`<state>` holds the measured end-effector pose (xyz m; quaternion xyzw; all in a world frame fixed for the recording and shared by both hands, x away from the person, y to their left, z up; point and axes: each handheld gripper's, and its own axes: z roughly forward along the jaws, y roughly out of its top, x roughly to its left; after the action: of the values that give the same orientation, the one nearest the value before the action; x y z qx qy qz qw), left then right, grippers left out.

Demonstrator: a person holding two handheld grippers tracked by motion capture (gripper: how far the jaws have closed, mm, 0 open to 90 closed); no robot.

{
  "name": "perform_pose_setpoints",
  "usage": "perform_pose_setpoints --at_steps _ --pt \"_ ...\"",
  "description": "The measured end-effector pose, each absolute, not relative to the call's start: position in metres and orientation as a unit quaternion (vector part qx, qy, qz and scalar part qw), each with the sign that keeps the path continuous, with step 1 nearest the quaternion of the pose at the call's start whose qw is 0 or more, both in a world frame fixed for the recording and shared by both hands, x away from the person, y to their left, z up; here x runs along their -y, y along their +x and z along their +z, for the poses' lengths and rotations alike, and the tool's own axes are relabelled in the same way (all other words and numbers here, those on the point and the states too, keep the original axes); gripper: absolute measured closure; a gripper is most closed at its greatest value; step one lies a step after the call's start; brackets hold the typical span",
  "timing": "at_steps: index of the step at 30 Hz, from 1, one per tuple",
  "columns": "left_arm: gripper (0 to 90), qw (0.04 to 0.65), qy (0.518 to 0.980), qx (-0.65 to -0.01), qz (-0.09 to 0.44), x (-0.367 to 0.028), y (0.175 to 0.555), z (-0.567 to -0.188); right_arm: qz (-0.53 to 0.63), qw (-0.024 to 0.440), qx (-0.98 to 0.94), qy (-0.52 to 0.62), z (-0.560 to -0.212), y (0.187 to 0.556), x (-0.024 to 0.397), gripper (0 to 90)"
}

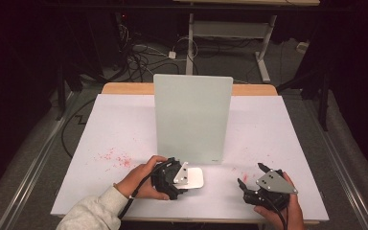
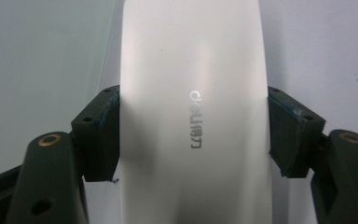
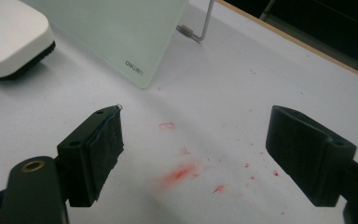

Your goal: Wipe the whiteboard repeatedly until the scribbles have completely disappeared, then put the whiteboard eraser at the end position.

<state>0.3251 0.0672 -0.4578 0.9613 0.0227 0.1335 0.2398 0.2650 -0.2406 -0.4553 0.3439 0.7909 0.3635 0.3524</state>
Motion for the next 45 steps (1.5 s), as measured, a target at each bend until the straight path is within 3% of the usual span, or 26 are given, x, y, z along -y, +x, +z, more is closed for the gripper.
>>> perform_pose_setpoints --at_steps 6,20,31,45 --pt "18.3 0.291 0.945 -0.039 0.146 -0.069 0.327 -0.444 0.364 0.352 -0.791 0.343 -0.455 0.265 0.24 19.1" --pt "18.1 0.359 0.899 -0.101 0.229 -0.118 0.319 -0.419 0.371 0.36 -0.785 0.342 -0.451 0.264 0.243 19.1" --pt "18.1 0.366 0.866 -0.164 0.298 -0.157 0.306 -0.42 0.379 0.366 -0.778 0.343 -0.446 0.262 0.245 19.1" --pt "17.8 0.349 0.838 -0.264 0.326 -0.222 0.294 -0.441 0.388 0.373 -0.77 0.342 -0.44 0.261 0.247 19.1"
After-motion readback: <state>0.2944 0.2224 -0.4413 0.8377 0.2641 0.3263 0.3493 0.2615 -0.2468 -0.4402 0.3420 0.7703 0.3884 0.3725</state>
